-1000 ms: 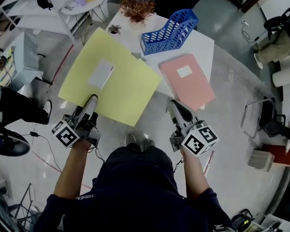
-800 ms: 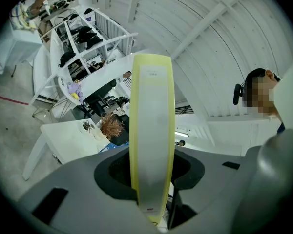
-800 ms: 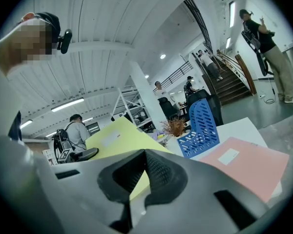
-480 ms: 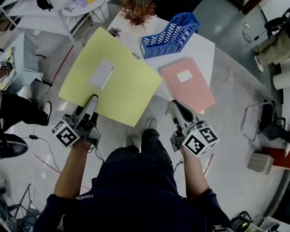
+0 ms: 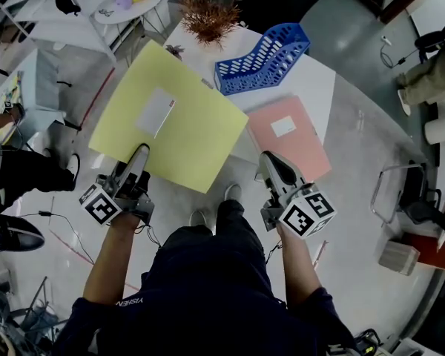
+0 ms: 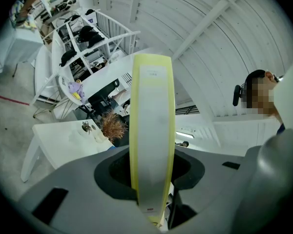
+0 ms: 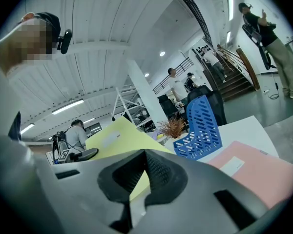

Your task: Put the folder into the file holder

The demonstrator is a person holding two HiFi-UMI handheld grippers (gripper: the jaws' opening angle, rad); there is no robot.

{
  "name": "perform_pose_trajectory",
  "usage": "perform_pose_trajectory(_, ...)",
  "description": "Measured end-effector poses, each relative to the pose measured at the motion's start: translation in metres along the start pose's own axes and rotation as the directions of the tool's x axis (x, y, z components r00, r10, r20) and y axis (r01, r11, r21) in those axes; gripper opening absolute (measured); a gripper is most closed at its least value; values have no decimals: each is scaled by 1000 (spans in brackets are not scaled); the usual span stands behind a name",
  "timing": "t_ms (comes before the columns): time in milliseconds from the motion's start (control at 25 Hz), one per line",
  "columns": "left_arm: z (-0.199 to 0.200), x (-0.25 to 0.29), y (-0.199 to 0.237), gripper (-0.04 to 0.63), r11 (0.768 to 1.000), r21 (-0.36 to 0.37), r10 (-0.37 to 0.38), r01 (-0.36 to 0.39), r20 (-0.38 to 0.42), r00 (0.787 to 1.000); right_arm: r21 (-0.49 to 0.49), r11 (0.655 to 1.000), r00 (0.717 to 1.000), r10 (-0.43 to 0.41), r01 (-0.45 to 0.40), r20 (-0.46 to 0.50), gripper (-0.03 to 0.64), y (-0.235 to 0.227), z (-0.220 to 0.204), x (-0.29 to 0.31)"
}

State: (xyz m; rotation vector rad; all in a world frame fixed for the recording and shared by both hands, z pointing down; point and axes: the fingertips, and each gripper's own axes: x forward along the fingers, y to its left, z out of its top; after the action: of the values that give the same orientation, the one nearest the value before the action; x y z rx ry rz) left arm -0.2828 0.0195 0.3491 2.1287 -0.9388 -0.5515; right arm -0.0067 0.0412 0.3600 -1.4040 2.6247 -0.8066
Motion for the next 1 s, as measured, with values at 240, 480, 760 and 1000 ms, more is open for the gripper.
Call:
perform_pose_trajectory(240, 0, 26, 4, 166, 1000, 3, 12, -12, 0, 1000, 7, 1000, 1000, 19, -19, -7, 5, -23, 12, 13)
perform_pose_trajectory(480, 0, 54, 9, 166, 1000, 8, 26, -26, 6, 1000, 22, 999, 999, 29, -29, -21, 5, -52, 23, 26)
perform_pose_trajectory(760, 1, 78, 15, 166, 999, 16, 52, -52, 22, 998, 33, 998, 998, 57, -56, -32, 5, -81, 33, 40)
perform_pose_trajectory(1000, 6, 96, 18, 166, 997, 26, 77, -78, 42, 996, 49, 996, 996, 75, -73, -51, 5, -104, 40, 54)
